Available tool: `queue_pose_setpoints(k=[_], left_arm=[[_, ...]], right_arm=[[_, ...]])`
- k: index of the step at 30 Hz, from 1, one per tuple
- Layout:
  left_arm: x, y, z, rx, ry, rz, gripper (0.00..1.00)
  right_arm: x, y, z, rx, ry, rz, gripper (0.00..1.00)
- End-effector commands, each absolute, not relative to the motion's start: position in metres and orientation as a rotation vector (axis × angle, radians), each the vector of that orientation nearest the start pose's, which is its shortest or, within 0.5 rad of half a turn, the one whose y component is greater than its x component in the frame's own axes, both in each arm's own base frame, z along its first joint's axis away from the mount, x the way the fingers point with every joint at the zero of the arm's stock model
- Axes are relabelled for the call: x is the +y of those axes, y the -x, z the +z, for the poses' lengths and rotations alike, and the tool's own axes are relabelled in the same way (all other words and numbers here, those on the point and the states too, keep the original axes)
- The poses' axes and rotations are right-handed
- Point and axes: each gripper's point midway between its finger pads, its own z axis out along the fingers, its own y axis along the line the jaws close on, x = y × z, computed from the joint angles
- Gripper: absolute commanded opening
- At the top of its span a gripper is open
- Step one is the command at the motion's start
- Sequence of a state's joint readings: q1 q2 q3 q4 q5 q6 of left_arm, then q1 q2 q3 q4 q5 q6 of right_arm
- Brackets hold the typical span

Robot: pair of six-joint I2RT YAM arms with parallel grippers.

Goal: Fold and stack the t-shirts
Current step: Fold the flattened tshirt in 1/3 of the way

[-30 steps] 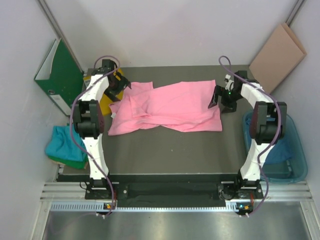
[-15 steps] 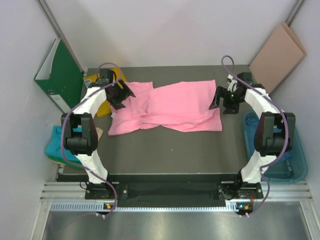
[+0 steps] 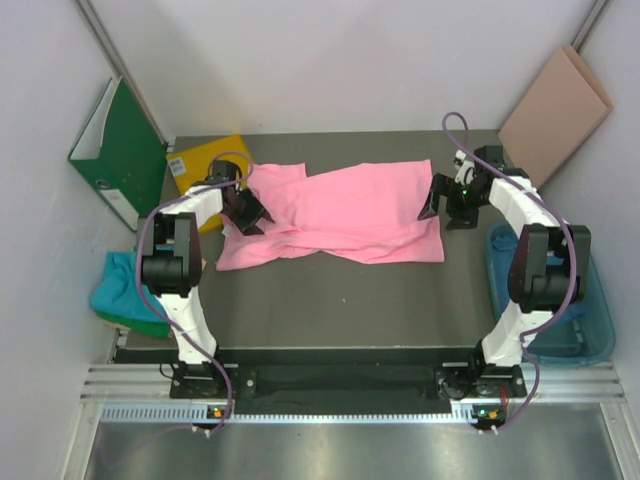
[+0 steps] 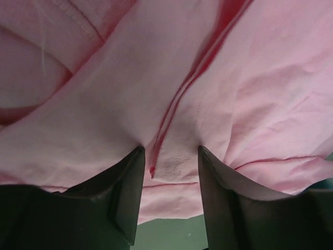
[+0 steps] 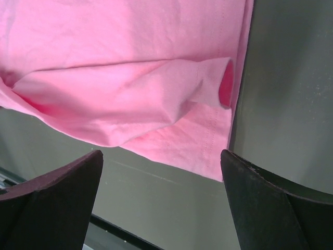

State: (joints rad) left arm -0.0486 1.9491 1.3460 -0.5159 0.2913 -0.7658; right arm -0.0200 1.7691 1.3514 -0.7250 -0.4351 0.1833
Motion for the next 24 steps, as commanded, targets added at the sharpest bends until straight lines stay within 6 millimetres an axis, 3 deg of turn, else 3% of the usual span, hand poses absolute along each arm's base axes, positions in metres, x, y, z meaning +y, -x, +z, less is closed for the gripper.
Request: queue_pose_setpoints(k=[1,4,6,9,10,14,18,20,21,22,24], left_arm=[[-0.111,-0.438,0.046,2.615,0.813,-0.686,0.47],[-0.115,-0.436,0.043,2.634,0.797,-0.700,0.26],[-0.114,-0.435,0.048,2.628,0.797,-0.689,0.00],[-0.111,-0.438,0.070,2.591,0.784,-0.677,0.00],[-0.110,-0.444,0.087,2.550,0.767,-0.675,0.00],[-0.105,-0.459,0.125,2.458,0.773,-0.662,0.00],[-0.108,-0.489,0.154,2.343,0.775,-0.710,0.00],[-0.110,-0.505,0.151,2.321,0.810,-0.734,0.00],[-0.112,-0.518,0.160,2.288,0.812,-0.759,0.00],[-0.114,-0.526,0.143,2.309,0.839,-0.761,0.00],[-0.119,-0.545,0.147,2.290,0.830,-0.804,0.03]], right_arm=[[0.075,-0.381,0.115,2.632,-0.114,0.622,0.94],[0.074,-0.382,0.116,2.629,-0.124,0.621,0.94],[0.074,-0.383,0.117,2.627,-0.129,0.621,0.94],[0.074,-0.384,0.117,2.625,-0.140,0.623,0.94],[0.074,-0.384,0.117,2.622,-0.141,0.623,0.94],[0.075,-0.383,0.113,2.624,-0.157,0.630,0.94],[0.076,-0.384,0.110,2.624,-0.168,0.631,0.94],[0.076,-0.384,0.109,2.626,-0.170,0.632,0.94],[0.076,-0.385,0.109,2.622,-0.169,0.632,0.94],[0.075,-0.384,0.108,2.623,-0.174,0.628,0.94],[0.076,-0.385,0.109,2.622,-0.173,0.631,0.94]])
